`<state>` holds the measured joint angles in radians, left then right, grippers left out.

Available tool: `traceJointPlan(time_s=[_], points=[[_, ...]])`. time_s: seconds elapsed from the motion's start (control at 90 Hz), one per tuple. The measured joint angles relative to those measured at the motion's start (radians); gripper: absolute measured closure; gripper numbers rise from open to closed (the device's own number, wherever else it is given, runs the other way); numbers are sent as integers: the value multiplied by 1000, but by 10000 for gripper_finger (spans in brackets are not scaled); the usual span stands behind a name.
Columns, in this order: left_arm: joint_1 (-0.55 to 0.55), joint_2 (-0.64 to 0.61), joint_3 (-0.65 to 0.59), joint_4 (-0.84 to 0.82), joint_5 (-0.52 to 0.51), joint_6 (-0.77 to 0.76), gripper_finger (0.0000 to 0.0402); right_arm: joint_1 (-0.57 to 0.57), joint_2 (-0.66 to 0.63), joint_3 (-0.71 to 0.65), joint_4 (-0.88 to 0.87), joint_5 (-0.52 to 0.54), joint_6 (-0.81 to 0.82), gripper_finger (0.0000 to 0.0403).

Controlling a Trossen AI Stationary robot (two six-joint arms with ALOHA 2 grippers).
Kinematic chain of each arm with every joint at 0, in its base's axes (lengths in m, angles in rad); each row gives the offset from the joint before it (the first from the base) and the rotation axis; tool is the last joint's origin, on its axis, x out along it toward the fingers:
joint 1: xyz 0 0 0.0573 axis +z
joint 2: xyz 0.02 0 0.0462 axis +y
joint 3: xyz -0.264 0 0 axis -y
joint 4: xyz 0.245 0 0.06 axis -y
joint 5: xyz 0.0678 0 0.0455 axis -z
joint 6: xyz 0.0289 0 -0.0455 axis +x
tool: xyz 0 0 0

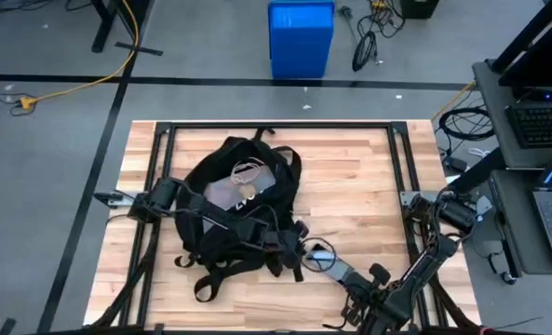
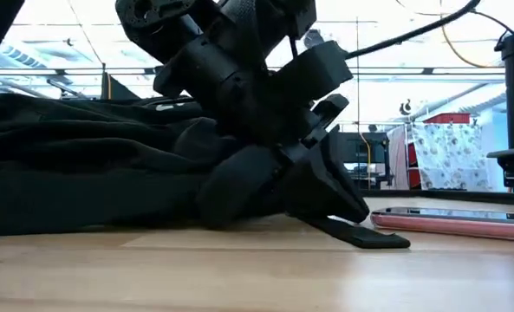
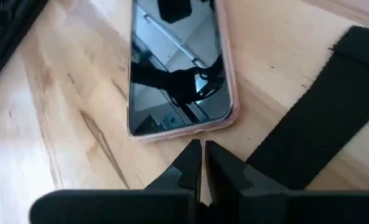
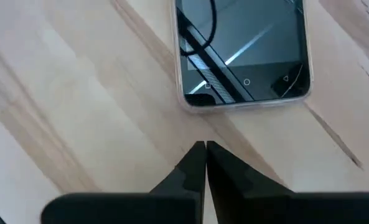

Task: Unpack backpack
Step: Put the cellphone into the black backpack

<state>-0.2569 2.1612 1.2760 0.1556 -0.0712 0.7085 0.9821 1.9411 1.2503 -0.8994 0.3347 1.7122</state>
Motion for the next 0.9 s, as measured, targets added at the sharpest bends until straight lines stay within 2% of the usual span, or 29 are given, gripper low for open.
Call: traceJointPlan(time_s=[0.089,0.211,0.378,0.6,0.744,0.9], points=[[-11,-2,3,-3,-2,124,389,1,0,0,1,0,-1,403],[-17,-2,3,8,-2,187,369,1,0,0,23,-31,6,403],[-16,-3,2,20,-39,329,316,-16,-6,0,1,-173,178,403],[6,-4,2,20,-56,490,258,-63,-6,1,-41,-186,342,403],[24,-3,2,16,-33,504,249,-103,-6,1,-90,-192,350,403],[29,-3,1,15,-14,522,249,-154,-6,1,-52,-210,270,403]])
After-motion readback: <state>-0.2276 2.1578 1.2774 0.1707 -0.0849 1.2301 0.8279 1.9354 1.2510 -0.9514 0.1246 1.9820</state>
